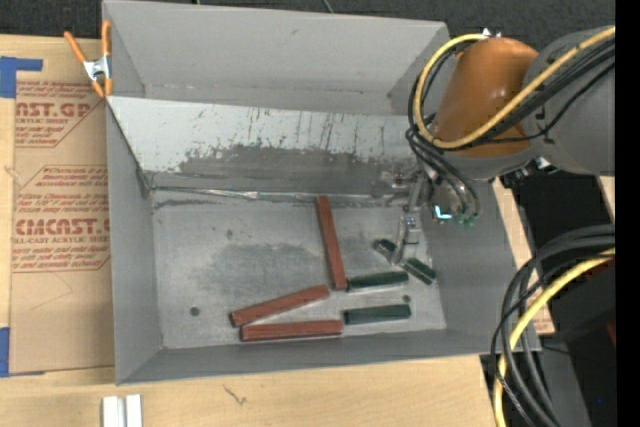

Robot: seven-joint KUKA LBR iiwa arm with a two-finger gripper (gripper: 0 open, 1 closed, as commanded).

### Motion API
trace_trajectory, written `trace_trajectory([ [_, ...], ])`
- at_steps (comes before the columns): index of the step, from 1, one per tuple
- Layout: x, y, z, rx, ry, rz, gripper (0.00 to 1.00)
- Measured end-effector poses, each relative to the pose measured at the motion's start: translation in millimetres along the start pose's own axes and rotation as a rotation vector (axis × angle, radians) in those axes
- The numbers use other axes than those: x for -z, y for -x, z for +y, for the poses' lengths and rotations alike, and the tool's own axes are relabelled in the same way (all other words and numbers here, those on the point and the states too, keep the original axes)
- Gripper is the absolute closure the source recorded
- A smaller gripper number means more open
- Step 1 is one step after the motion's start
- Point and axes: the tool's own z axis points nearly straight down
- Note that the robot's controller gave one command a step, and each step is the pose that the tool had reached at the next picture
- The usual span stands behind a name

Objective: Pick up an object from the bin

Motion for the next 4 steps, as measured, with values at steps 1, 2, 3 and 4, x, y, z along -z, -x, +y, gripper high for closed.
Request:
trace_trajectory([
  [1, 4.3, 2.0, 0.1, 0.000, -0.001, -0.007, 0.00],
  [2, -64.8, -55.3, -36.8, -0.024, 0.000, -0.005, 1.00],
  [3, -64.8, -55.3, -36.6, -0.024, -0.001, -0.005, 1.00],
  [4, 127.0, -59.2, -58.1, 0.209, 0.000, -0.005, 1.00],
])
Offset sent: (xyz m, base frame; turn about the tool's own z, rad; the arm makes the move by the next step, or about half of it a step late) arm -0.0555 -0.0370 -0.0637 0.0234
